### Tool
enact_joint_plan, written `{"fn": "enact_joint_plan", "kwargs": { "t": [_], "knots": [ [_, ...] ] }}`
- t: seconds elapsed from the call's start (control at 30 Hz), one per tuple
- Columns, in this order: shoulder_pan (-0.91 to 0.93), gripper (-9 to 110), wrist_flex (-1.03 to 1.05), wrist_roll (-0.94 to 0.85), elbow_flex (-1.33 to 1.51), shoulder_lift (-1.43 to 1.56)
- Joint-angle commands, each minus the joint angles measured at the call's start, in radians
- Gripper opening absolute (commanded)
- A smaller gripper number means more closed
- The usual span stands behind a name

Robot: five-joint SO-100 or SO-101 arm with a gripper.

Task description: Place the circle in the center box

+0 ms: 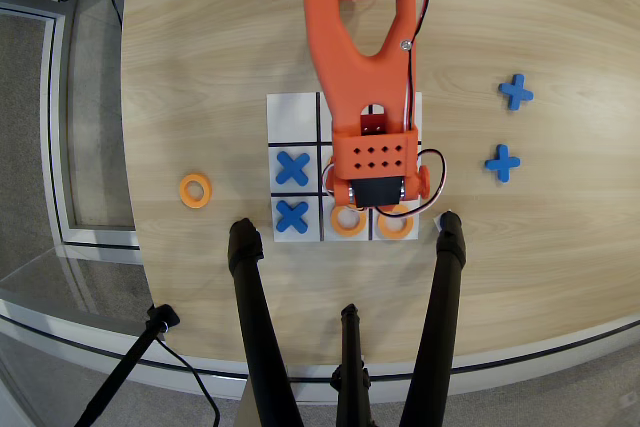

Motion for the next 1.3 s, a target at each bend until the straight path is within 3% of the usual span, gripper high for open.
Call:
{"fn": "enact_joint_plan", "kwargs": {
  "t": [0.0,0.47,1.0,1.27],
  "knots": [
    [0.020,13,0.012,0.008,-0.048,0.043],
    [0.120,13,0.265,-0.041,-0.026,0.508],
    [0.017,13,0.261,-0.204,0.954,1.588],
    [-0.005,13,0.276,-0.256,1.290,1.948]
  ]
}}
